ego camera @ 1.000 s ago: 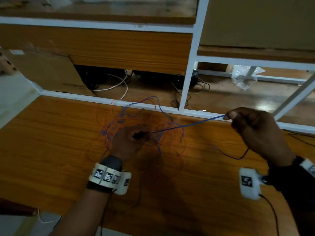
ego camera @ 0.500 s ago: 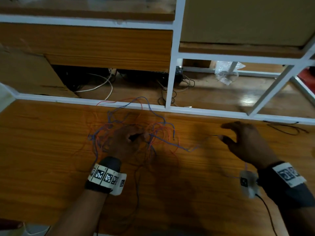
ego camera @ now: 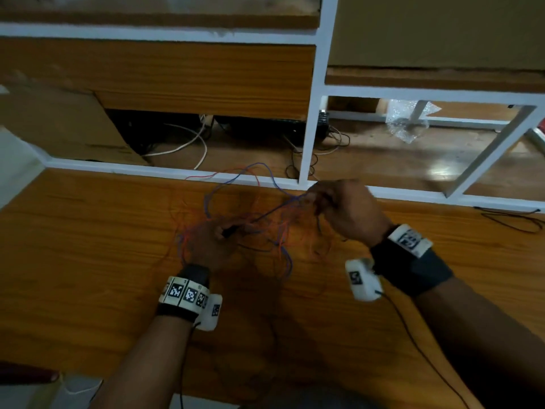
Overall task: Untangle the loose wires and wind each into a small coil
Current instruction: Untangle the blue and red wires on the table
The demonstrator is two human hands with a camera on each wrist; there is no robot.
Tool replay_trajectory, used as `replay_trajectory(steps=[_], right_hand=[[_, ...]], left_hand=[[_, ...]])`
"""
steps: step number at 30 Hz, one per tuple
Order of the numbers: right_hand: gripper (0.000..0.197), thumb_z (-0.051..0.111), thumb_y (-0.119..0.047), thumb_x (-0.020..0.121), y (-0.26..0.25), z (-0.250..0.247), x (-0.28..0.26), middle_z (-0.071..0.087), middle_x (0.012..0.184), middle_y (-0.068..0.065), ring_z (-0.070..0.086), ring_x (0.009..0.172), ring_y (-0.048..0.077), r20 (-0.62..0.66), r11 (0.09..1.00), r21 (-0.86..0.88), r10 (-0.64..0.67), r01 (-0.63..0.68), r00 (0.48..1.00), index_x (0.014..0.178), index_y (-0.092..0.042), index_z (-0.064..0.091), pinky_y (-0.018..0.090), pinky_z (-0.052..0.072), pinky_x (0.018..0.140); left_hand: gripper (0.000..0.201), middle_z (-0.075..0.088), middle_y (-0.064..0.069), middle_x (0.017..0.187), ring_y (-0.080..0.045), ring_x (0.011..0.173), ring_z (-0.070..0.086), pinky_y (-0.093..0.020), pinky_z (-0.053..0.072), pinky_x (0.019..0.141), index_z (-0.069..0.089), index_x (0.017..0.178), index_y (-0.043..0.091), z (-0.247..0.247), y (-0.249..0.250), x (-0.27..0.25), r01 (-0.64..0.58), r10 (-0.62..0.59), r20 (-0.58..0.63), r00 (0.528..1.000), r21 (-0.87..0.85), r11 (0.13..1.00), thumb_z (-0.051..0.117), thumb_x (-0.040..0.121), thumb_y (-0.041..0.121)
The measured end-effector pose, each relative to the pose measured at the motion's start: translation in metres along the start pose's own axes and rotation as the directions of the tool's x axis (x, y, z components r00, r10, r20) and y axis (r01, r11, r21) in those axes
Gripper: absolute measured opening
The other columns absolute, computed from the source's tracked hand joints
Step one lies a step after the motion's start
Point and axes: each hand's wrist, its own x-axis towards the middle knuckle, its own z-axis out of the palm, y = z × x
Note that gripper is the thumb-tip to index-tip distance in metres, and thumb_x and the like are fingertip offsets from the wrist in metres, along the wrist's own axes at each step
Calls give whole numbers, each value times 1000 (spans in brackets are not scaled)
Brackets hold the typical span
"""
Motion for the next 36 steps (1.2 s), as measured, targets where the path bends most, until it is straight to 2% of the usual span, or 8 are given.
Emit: replay_trajectory(steps=[4,8,11,17,20,24,32,36], right_hand=[[27,55,-36,100,24,-47,8,72,72,-8,72,71,16,-226,997,65,52,-38,973,91,-21,76,45,59,73],[16,61,-25,103,50,-89,-10,74,75,4,71,70,9,-347,988,36,152,-149,925,95,-23,74,15,54,73],[17,60,-27,104,78,-104,-27,75,77,6,74,75,22,-409,967,-10,228,-255,883,97,-23,75,38,60,80],[31,73,-14,91,107,-78,-39,74,113,24,70,100,41,-13,792,-370,519,-486,855,122,-8,74,47,56,91],[68,80,-41,85,70,-40,-31,66,132,20,60,121,41,89,836,-464,375,-295,923,142,-13,58,50,52,99],[49,62,-51,85,-6,34,-5,73,113,8,64,106,29,245,964,-261,9,58,969,125,-25,69,41,55,87],[21,61,-26,90,-46,78,30,70,79,3,66,70,26,283,961,-258,-23,99,959,103,-30,77,26,43,51],[34,47,-35,86,-56,40,34,72,80,6,68,72,32,97,974,-189,-106,123,990,94,-26,79,38,57,61]], left_hand=[[14,71,12,72,-12,61,64,-32,51,52,72,90,53,-16,-28,5,68,-67,-18,998,52,996,66,94,40],[16,66,15,67,-7,61,59,-27,43,53,65,78,52,-26,-37,15,77,-76,-12,997,103,992,61,93,50],[8,58,20,69,-8,64,55,-22,36,53,65,89,45,-27,-41,23,80,-82,5,997,199,977,61,95,48],[23,74,0,101,-16,84,62,-25,40,70,76,113,22,-20,-41,22,14,-30,60,998,260,966,63,98,34],[22,71,-1,95,-13,77,56,-26,39,70,76,113,22,-12,-23,18,-72,44,100,994,300,951,64,97,32],[32,74,-7,89,-25,77,67,-29,48,69,79,103,15,0,-1,10,-217,193,114,975,259,941,59,91,37],[29,74,-2,83,-22,68,67,-31,52,64,75,111,31,-5,-10,7,-215,200,86,976,232,949,54,95,44],[27,75,-7,92,-23,72,67,-30,51,64,74,118,22,-12,-14,10,-150,144,41,989,228,962,59,98,31]])
